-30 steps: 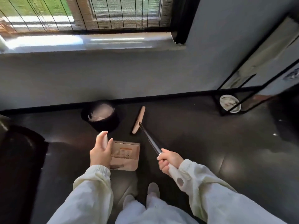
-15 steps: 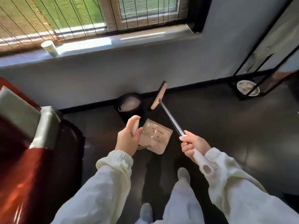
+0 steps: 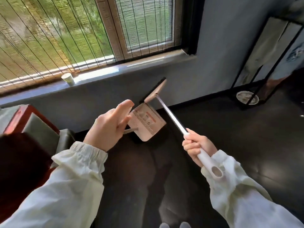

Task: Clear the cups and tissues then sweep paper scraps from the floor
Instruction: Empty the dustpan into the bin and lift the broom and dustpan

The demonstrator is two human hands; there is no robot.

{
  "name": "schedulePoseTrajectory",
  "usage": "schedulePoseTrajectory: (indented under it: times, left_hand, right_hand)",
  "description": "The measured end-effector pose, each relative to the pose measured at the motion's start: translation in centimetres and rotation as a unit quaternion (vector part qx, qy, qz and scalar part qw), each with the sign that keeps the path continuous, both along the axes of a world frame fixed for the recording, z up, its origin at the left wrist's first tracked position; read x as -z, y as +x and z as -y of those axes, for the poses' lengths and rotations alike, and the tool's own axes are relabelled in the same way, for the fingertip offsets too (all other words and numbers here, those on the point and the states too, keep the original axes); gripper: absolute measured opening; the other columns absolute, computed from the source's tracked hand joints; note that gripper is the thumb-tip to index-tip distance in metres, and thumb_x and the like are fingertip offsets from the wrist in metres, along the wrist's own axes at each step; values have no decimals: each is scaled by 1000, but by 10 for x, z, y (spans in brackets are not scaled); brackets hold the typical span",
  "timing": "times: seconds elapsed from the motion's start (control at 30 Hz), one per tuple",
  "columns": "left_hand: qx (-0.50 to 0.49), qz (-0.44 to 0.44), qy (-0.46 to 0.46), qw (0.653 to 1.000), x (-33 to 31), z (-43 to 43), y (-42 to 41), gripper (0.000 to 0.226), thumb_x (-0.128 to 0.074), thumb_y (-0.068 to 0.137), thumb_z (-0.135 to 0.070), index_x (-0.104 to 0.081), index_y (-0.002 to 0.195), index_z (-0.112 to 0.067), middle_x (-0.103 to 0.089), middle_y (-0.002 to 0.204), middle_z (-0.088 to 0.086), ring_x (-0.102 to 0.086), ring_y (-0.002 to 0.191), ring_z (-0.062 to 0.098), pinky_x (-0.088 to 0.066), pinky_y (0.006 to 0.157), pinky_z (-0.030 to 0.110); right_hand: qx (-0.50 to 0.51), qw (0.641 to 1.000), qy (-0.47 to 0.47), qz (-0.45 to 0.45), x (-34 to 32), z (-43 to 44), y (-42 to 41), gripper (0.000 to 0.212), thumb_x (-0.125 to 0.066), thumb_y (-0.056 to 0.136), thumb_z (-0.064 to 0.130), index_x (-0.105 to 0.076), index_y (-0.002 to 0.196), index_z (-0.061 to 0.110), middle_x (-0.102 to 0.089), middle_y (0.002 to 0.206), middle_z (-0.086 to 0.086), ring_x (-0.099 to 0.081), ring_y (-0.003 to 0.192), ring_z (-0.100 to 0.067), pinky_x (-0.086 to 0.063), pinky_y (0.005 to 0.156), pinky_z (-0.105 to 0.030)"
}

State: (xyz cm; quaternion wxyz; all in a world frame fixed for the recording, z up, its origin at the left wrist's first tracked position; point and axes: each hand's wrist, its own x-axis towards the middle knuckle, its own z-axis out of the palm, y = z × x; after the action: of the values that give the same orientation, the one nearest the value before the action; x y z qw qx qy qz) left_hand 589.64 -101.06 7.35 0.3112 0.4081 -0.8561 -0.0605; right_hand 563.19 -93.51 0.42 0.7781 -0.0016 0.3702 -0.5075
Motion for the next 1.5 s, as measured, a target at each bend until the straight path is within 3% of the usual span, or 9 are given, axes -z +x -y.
schedulePoseTrajectory:
  times: [0.1, 0.47, 0.63, 0.8, 0.93, 1.03, 1.1, 1.17, 1.5]
  left_hand:
    - [34, 91, -39, 995, -4, -6, -1, 37, -54, 95, -21, -38, 126, -30, -56, 75, 7, -57, 54, 34, -54, 55, 46]
    - [126, 326, -143, 926, 35, 40, 26, 69, -84, 52, 4, -67, 112, -26, -50, 61, 3, -46, 29, 21, -40, 27, 25]
    - [165, 495, 40, 852, 102, 38, 31, 63, -43, 84, -4, -19, 127, -43, -47, 98, 6, -64, 69, 31, -54, 56, 41]
    - [221, 520, 99, 819, 132, 26, 23, 29, -27, 99, -49, -18, 126, -45, -49, 102, 9, -65, 73, 37, -52, 58, 45]
    - [154, 438, 261, 847, 147, 22, 12, 57, -30, 91, -64, 8, 134, -66, -64, 106, -2, -67, 85, 27, -54, 80, 43]
    - [30, 399, 362, 842, 153, 21, 6, 76, -44, 72, -76, -44, 136, -34, -68, 94, -4, -67, 90, 18, -51, 79, 27]
    - [0, 428, 329, 842, 158, 18, 0, 65, -38, 65, -80, -65, 81, -23, -62, 74, -5, -67, 82, 19, -50, 71, 27]
    - [3, 458, 272, 846, 163, 14, -5, 63, -29, 62, -78, -55, 64, -21, -56, 64, -6, -66, 74, 20, -46, 66, 28]
    - [38, 527, 152, 836, 174, 10, 27, 64, -25, 73, -83, -44, 78, -22, -69, 80, -6, -69, 79, 21, -45, 80, 37]
  right_hand:
    - [-2, 998, -39, -39, -14, -3, 3, 21, -41, 97, 4, -49, 102, 23, -38, 54, 2, -36, 30, -3, -30, 26, -12]
    - [-2, 982, -145, -121, -40, -19, 2, 78, -51, 77, 0, -30, 146, 31, -41, 57, -3, -35, 32, -4, -31, 25, -16]
    - [1, 979, -131, -153, -29, -14, 16, 81, -53, 76, -1, -29, 147, 31, -41, 57, -4, -34, 33, -4, -31, 25, -17]
    - [2, 984, -86, -157, -15, -19, 25, 68, -43, 90, -5, -26, 147, 28, -44, 54, -4, -35, 32, -4, -31, 26, -15]
    - [-7, 984, -54, -168, -2, -33, 32, 68, -41, 92, -6, -24, 149, 27, -44, 53, -3, -35, 32, -4, -31, 26, -15]
    - [-13, 983, -39, -179, 6, -40, 37, 70, -41, 92, -7, -22, 150, 27, -42, 53, -4, -35, 32, -5, -31, 26, -15]
    - [-17, 982, -30, -188, 11, -45, 39, 71, -42, 92, -8, -21, 150, 28, -42, 54, -4, -35, 32, -5, -31, 27, -16]
    - [-21, 980, -26, -194, 14, -48, 40, 71, -42, 92, -8, -21, 150, 28, -41, 55, -4, -35, 32, -5, -31, 27, -16]
    - [-12, 980, -49, -191, 8, -42, 37, 71, -40, 93, -7, -19, 150, 30, -40, 54, -3, -36, 32, -5, -32, 27, -16]
